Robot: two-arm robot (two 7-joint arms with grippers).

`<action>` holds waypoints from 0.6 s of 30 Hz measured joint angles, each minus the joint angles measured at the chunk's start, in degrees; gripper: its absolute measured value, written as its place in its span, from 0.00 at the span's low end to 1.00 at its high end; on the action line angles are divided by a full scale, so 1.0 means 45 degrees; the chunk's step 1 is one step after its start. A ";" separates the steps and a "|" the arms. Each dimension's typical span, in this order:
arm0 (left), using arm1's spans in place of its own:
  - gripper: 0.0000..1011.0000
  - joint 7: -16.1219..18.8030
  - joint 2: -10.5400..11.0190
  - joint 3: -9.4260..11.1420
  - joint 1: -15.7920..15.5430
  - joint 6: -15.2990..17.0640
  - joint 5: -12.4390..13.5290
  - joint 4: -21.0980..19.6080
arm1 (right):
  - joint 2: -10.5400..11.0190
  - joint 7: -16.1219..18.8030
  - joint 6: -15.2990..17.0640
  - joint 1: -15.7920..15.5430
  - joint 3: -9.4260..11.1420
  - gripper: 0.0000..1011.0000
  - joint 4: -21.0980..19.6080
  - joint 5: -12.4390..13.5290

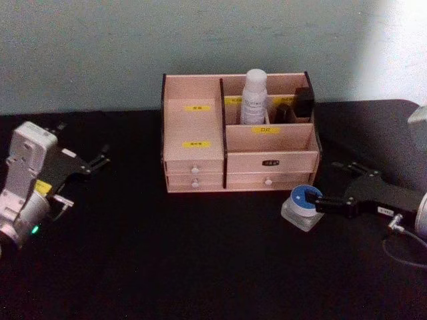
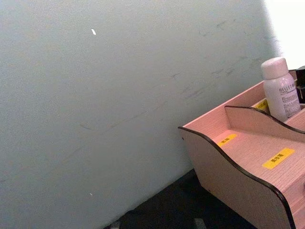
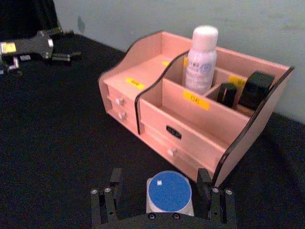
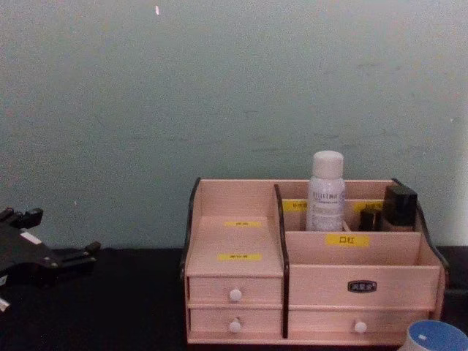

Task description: Pick up the facial cleanser and watermelon frost from the table and place them into the tiered storage box.

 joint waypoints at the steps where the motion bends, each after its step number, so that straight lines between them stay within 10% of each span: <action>1: 0.99 0.0000 0.0000 0.0001 0.0000 0.0000 0.0000 0.0000 | 0.0020 -0.0021 0.0065 0.0019 -0.0056 0.99 0.0009 0.0008; 18: 0.99 0.0000 0.0000 0.0000 0.0001 0.0000 0.0000 0.0001 | -0.0162 -0.0418 0.0788 0.0942 -0.1181 0.99 0.0922 -0.0234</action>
